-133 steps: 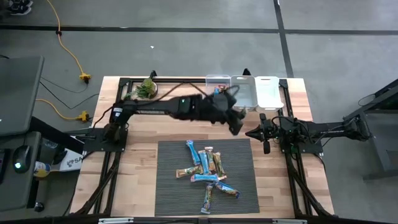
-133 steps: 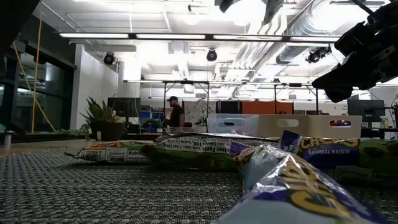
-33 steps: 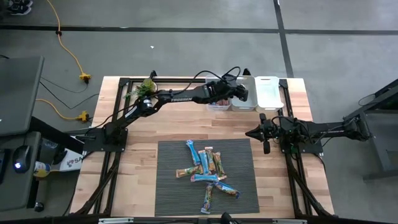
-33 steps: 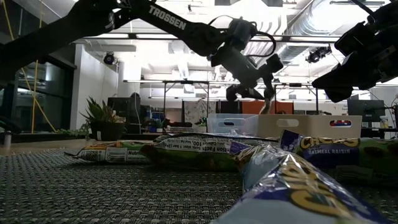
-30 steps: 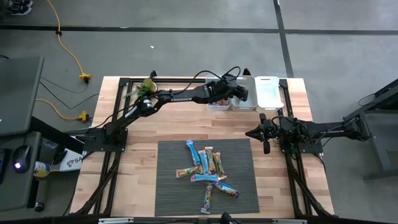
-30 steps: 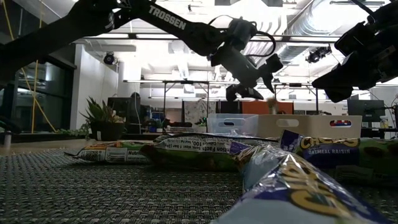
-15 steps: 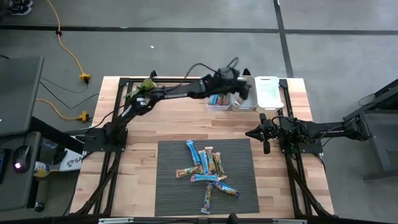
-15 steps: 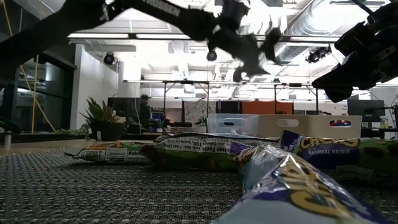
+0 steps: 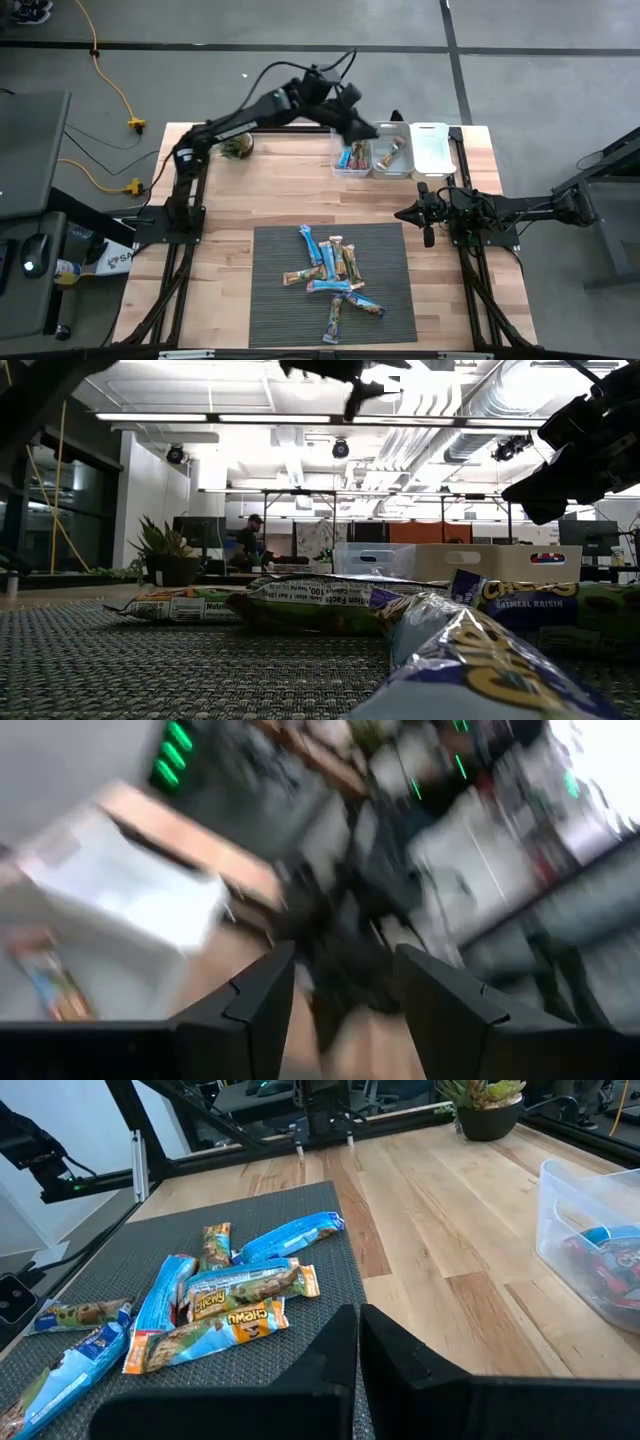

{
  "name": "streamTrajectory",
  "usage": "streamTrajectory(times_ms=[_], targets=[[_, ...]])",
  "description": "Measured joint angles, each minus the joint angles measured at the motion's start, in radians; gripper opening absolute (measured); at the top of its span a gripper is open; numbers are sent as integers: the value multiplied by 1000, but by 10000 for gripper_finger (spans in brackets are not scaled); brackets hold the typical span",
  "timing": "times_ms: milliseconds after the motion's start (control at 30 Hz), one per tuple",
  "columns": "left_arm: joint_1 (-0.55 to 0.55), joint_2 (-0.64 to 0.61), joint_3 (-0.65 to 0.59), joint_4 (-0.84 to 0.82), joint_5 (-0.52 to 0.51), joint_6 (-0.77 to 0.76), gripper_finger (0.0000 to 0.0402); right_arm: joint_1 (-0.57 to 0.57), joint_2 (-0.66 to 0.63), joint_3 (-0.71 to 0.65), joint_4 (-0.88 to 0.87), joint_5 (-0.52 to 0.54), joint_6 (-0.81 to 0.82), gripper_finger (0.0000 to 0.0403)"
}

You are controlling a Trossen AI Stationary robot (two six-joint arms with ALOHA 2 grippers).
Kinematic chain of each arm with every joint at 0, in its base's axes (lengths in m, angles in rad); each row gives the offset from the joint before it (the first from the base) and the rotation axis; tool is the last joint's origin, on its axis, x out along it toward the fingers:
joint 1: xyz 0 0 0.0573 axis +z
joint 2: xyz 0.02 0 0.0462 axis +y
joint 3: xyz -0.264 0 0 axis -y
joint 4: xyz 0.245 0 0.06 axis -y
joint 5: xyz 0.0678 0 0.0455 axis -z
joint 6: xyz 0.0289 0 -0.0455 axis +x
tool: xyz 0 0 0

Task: Pick and place Granola Bars by type
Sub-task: Put the orange granola bar into the gray bin

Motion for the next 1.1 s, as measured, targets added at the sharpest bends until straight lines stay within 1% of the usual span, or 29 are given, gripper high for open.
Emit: streamTrajectory(times_ms=[67, 133, 200, 333, 467, 667, 800, 833, 900, 967, 1033, 1100], targets=[[-11, -36, 0, -125, 55, 82, 172, 0, 0, 0, 0, -1, 0, 0], [-32, -65, 0, -261, 50, 166, 172, 0, 1, 0, 0, 0, 0, 0], [-65, -83, 0, -382, 0, 267, 172, 0, 1, 0, 0, 0, 0, 0], [-159, -99, -1, -518, -132, 489, 172, 0, 1, 0, -1, 0, 0, 0], [-252, -100, -1, -539, -223, 699, 172, 0, 1, 0, 0, 0, 0, 0], [-371, -87, -2, -536, -395, 867, 172, 0, 1, 0, 0, 0, 0, 0], [-431, -64, -19, -519, -471, 983, 172, 0, 1, 0, 0, 0, 0, 0], [-442, -50, -21, -528, -474, 1007, 172, 0, 0, 0, -1, 0, 0, 0], [-462, -19, -18, -483, -474, 1047, 172, 0, 1, 0, 0, 0, 0, 0], [-470, -1, -21, -504, -459, 1082, 172, 0, 1, 0, 0, 0, 0, 0], [-483, 36, -13, -427, -430, 1133, 172, 0, -2, 0, 0, 0, 0, 0], [-483, 63, -22, -468, -408, 1195, 172, 0, 6, 0, 4, 0, 0, 0]])
